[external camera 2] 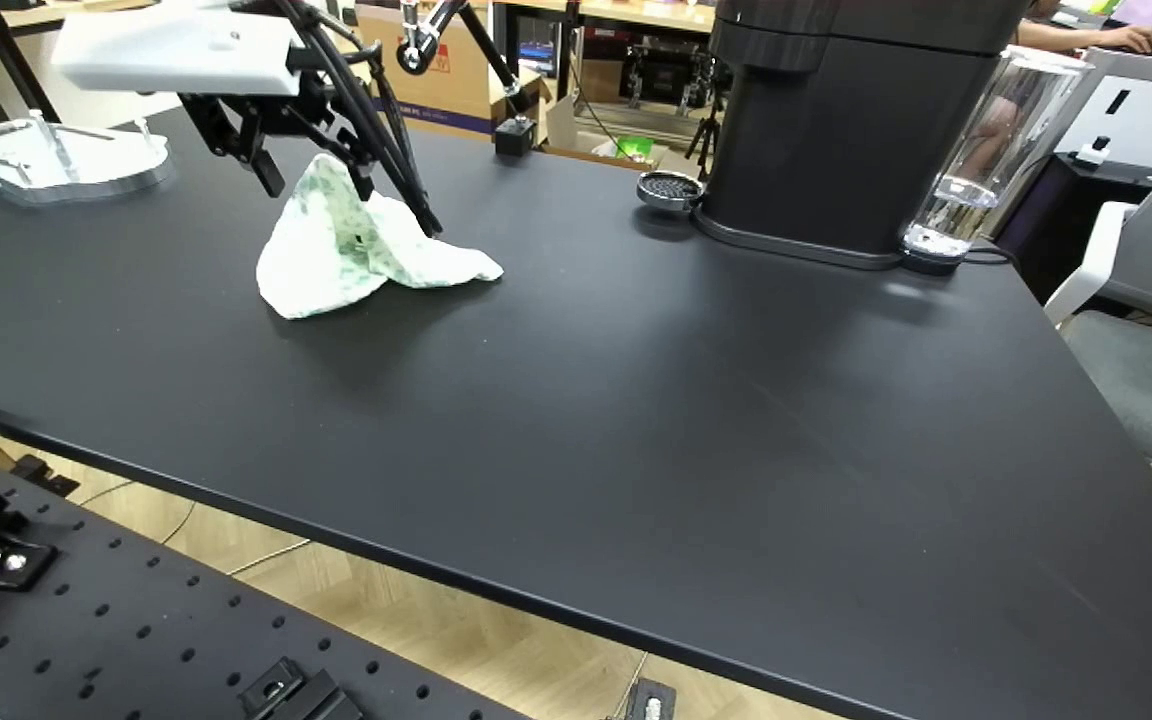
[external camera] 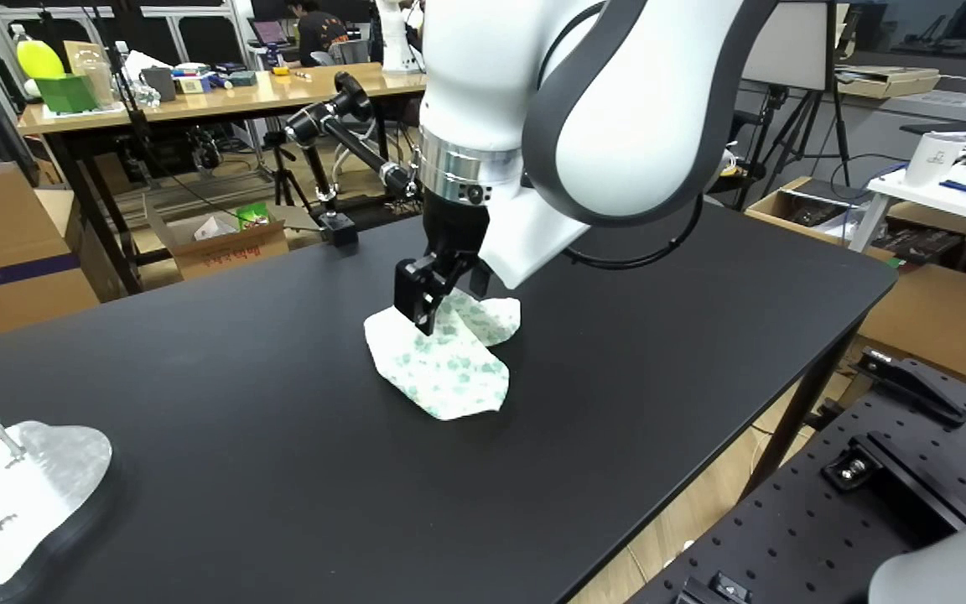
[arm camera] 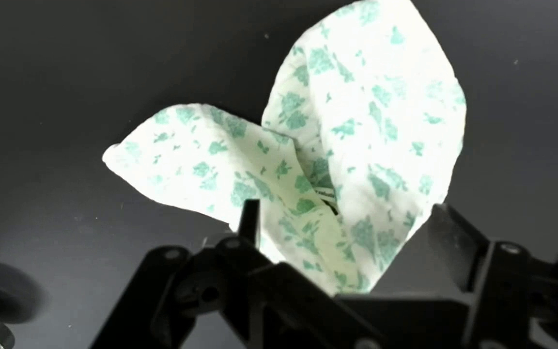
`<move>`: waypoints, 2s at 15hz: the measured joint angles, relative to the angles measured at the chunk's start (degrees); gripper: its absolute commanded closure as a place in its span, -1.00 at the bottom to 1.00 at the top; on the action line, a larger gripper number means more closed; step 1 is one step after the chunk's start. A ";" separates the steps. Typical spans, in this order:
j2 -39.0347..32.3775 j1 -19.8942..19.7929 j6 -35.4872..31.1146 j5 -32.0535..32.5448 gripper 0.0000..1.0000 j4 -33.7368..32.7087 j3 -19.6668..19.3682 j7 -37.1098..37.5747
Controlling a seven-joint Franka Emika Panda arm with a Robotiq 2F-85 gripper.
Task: Hang the cloth on the stand
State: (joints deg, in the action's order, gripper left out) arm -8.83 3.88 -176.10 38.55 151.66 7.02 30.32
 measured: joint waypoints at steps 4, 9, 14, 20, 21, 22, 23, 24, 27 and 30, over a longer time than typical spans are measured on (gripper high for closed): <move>-2.65 3.01 -0.98 2.03 0.39 -2.62 -2.69 2.36; -2.99 5.20 -1.05 1.70 0.98 -3.29 -4.05 4.26; -2.47 4.82 -0.74 -2.90 0.98 -3.54 -3.47 4.19; 2.30 2.45 7.12 -16.21 0.98 -8.32 1.59 -3.67; 3.42 2.14 9.35 -19.36 0.98 -9.96 2.56 -6.37; 4.62 2.02 11.99 -21.97 0.98 -12.03 3.15 -8.77; 5.75 2.25 14.83 -24.22 0.98 -14.38 3.12 -10.91; 6.83 2.42 17.76 -25.47 0.98 -16.92 2.88 -12.62; 8.90 2.29 25.86 -25.38 0.98 -25.24 1.59 -14.17; 8.93 1.69 31.67 -23.81 0.98 -32.44 0.19 -14.27</move>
State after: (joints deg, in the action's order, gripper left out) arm 0.10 5.58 -144.43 14.74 119.22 7.21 16.04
